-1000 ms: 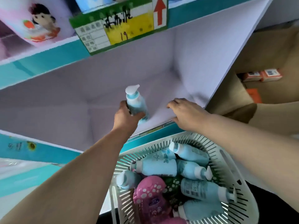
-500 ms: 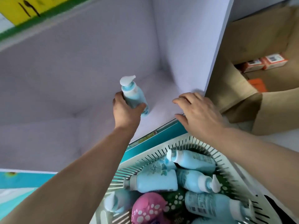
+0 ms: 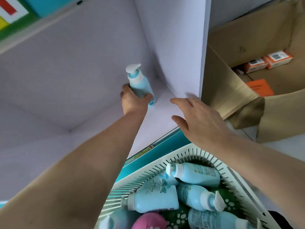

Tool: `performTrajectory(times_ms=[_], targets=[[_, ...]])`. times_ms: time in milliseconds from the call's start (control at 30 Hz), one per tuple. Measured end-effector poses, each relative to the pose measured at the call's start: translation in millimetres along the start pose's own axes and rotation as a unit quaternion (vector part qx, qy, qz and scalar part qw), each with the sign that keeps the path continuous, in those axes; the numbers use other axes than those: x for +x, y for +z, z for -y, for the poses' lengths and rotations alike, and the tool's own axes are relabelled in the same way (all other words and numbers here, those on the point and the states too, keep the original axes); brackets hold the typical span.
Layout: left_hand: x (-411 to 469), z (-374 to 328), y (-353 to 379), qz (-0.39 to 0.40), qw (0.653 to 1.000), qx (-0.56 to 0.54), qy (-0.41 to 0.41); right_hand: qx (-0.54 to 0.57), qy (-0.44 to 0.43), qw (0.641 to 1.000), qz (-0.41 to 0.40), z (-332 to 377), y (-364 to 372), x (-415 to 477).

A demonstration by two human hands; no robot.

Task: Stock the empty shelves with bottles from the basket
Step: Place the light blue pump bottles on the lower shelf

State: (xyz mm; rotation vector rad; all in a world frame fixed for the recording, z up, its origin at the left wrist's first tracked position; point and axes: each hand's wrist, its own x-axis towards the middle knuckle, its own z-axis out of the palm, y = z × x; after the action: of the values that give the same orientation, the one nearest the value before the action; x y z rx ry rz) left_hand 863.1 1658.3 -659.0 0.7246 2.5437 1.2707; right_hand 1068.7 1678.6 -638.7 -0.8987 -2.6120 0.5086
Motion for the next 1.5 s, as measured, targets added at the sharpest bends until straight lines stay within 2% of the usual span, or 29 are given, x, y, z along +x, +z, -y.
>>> performTrajectory(times_ms=[167, 333, 633, 867, 1133, 1233, 1400, 1500], targets=[[16.4, -9.9, 16.9, -0.013, 0.999, -0.035, -0.034, 0.032, -0.006, 0.999, 0.024, -3.4, -1.8, 4.3], [36.1, -15.9, 31.3, -0.007, 0.996, -0.072, -0.048, 0.042, -0.018, 0.999, 0.009, -5.5, -2.8, 3.9], [49.5, -21.9, 46.5, -0.044, 0.990, -0.112, -0.079, 0.056, -0.053, 0.996, 0.035, -11.9, 2.4, 1.2], [28.8, -29.6, 27.1, -0.010, 0.991, -0.119, -0.053, 0.029, -0.068, 0.994, 0.083, -16.5, 9.5, -9.0], [-99.3, -18.9, -59.2, 0.099, 0.992, -0.064, 0.055, -0.007, -0.106, 0.990, 0.094, -1.9, -13.4, -41.7], [-147.4, -11.4, -74.3, 0.149, 0.985, -0.006, 0.090, -0.028, -0.113, 0.988, 0.104, 3.5, -32.6, -48.6], [-188.3, 3.2, -64.9, 0.246, 0.955, 0.116, 0.115, -0.022, -0.086, 0.987, 0.130, -1.4, -28.2, -61.8], [-191.4, 17.3, -52.9, 0.288, 0.916, 0.267, 0.073, -0.016, -0.067, 0.985, 0.159, -11.1, -18.7, -63.4]])
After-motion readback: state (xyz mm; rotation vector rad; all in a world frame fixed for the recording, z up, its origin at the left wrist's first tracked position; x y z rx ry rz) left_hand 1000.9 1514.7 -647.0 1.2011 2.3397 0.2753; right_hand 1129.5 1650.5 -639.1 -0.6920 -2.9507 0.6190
